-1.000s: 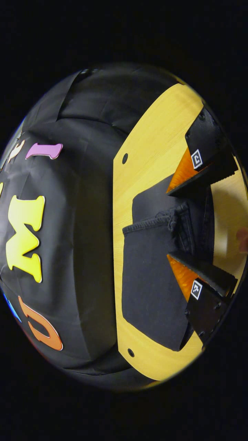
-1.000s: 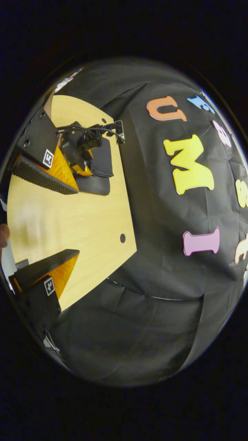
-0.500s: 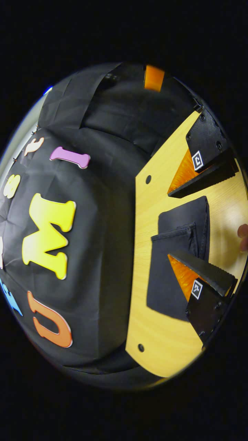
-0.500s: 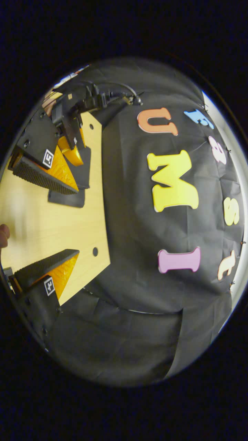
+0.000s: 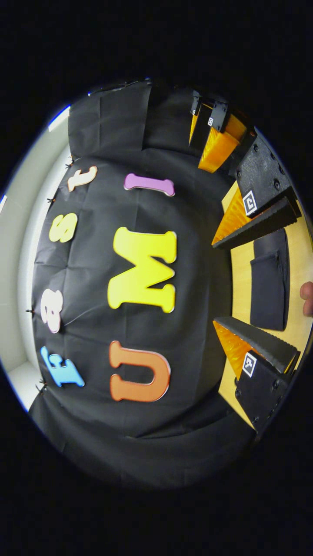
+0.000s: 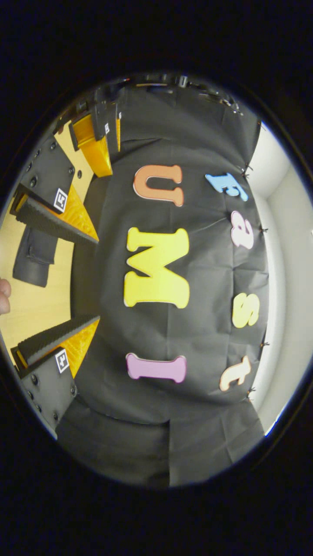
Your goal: Grasp the waist and the cuffs of the jeans and fold them to make the two legs overlap; first hold the waist and fold one-third of the jeans toward the cuffs, then hold the cuffs and fold the remaining one-third in the same direction to finish folding.
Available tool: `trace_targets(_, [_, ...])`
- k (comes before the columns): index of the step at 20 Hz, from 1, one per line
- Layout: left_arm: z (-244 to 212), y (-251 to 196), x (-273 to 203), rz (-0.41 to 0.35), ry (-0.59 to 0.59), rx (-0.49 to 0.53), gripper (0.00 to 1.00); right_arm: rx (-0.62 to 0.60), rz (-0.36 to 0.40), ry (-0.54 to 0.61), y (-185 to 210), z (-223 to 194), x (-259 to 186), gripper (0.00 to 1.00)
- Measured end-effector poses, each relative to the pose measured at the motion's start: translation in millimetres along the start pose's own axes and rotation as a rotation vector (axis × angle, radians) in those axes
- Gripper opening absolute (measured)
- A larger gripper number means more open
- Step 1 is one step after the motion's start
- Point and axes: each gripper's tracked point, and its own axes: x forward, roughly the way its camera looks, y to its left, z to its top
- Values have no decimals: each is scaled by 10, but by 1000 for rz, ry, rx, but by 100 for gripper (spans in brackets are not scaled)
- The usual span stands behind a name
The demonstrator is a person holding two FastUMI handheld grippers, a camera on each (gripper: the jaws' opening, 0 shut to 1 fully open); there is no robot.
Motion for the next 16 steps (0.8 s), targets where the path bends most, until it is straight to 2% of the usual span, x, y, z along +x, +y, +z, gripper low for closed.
trace_targets(2, [169, 125, -143, 38, -41, 16, 100, 2, 18, -42, 156, 118, 1, 94])
trace_targets(3, [216, 185, -203, 59, -56, 22, 98, -12, 12, -50, 154, 107, 7, 94])
trace_targets(7, [186, 332, -399, 131, -50, -10, 98, 2, -22, -23, 192, -5, -114, 94])
trace_targets(8, [176, 347, -434, 143, -47, -27, 98, 2, -40, -26, 162, -15, -155, 98])
trace_targets(9, [162, 349, -462, 148, -42, -39, 98, 5, -51, -29, 155, -31, -188, 98])
trace_targets(10, [171, 359, -482, 152, -40, -40, 98, 6, -49, -35, 174, -34, -226, 94])
trace_targets(11, [169, 389, -500, 162, -39, -34, 98, 3, -47, -40, 203, -37, -248, 98])
trace_targets(13, [181, 448, -532, 176, -42, -29, 100, -4, -36, -40, 237, -66, -281, 98])
trace_targets(14, [187, 452, -547, 177, -44, -31, 88, 3, -33, -33, 257, -83, -303, 94])
trace_targets(15, [192, 459, -565, 178, -45, -31, 98, 12, -27, -26, 281, -83, -318, 94])
trace_targets(16, [189, 480, -582, 182, -45, -28, 98, 18, -20, -19, 313, -97, -317, 98])
